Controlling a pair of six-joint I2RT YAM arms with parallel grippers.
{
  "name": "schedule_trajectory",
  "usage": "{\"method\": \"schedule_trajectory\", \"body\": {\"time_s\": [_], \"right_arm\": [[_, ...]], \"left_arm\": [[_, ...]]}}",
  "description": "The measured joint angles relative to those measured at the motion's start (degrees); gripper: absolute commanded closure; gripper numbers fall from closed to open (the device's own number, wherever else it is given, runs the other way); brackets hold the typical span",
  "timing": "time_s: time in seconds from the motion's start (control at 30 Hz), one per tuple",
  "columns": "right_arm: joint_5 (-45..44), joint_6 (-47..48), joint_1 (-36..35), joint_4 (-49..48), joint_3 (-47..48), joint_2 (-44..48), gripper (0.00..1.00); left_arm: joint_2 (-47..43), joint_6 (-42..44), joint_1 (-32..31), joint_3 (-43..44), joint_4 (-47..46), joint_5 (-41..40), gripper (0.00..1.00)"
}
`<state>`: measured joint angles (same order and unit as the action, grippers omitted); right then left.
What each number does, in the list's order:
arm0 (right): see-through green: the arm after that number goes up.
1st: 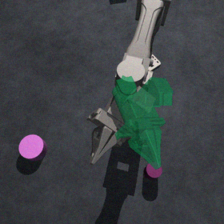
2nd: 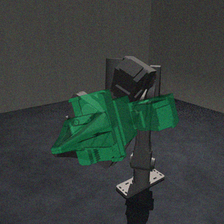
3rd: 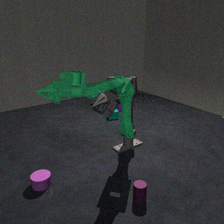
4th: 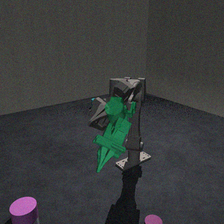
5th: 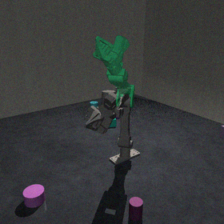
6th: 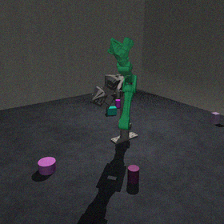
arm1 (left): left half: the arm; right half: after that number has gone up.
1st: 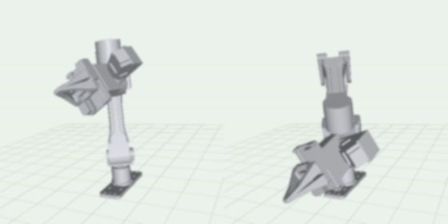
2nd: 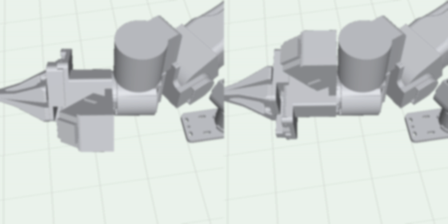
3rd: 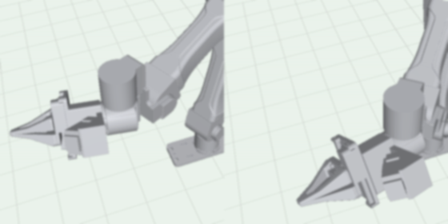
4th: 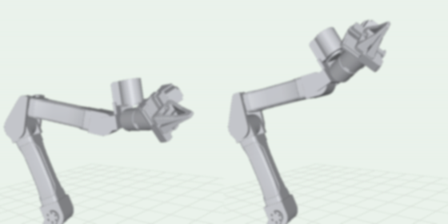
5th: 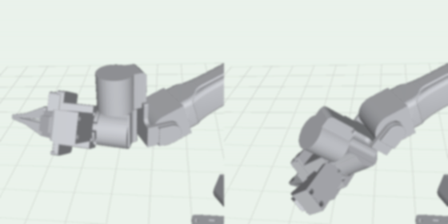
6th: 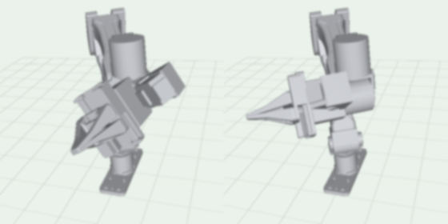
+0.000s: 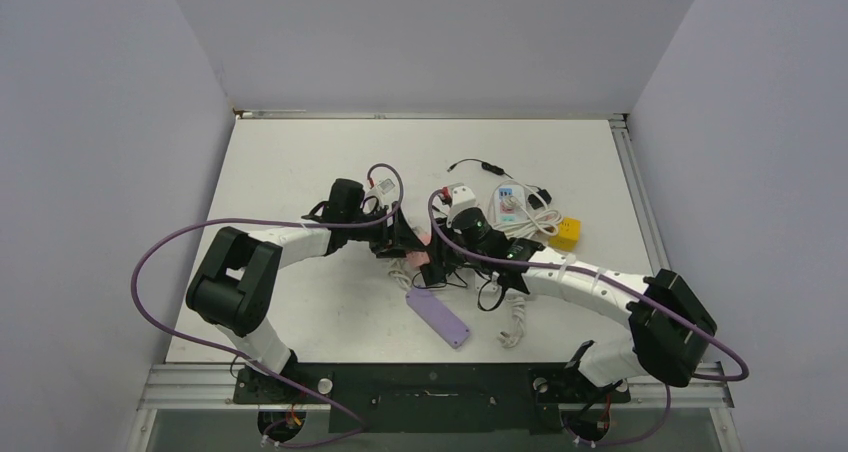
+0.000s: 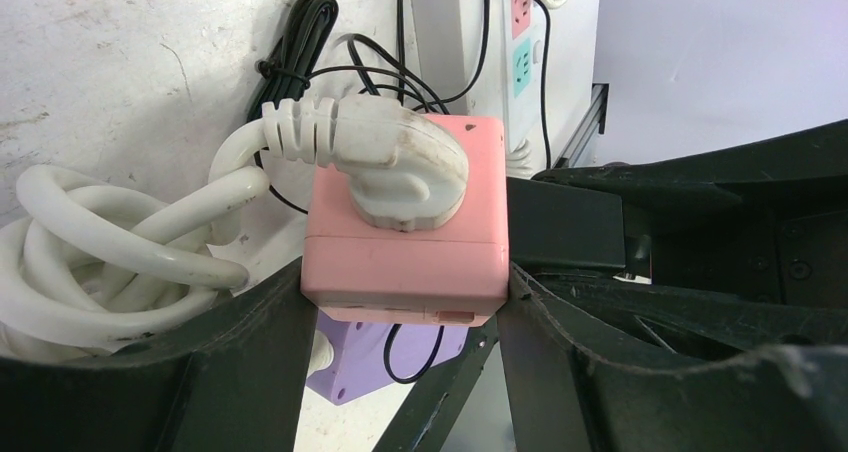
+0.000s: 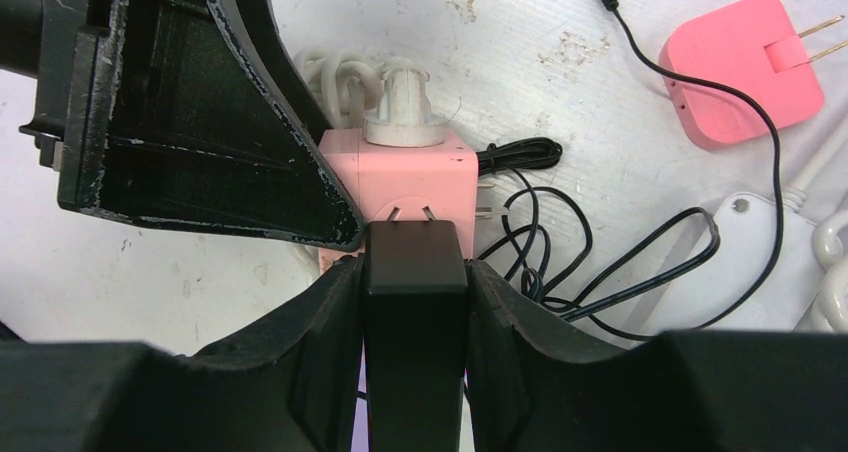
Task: Pull the plug off the socket
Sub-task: Remove the plug from the socket.
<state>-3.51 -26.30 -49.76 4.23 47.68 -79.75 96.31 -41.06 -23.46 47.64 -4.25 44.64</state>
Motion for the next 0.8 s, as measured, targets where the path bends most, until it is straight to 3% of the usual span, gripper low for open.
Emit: {"method": "schedule_trajectory", "body": {"time_s": [0.4, 0.6, 0.8], "right_arm": [[18.0, -1.4, 9.9, -2.5, -0.8, -0.7, 0.95], [15.8, -0.9, 8.3, -2.4, -0.8, -0.7, 0.95], [5.5, 1.5, 2.8, 0.2, 0.8, -0.7, 0.95]], "left_arm": [[0.0, -0.9, -0.3, 1.3, 1.5, -2.2, 1.0], [0.0, -0.6, -0.3, 1.4, 1.9, -2.4, 1.0], [0.0, 0.9, -0.3, 1.4, 3.7, -5.0, 1.0]]}}
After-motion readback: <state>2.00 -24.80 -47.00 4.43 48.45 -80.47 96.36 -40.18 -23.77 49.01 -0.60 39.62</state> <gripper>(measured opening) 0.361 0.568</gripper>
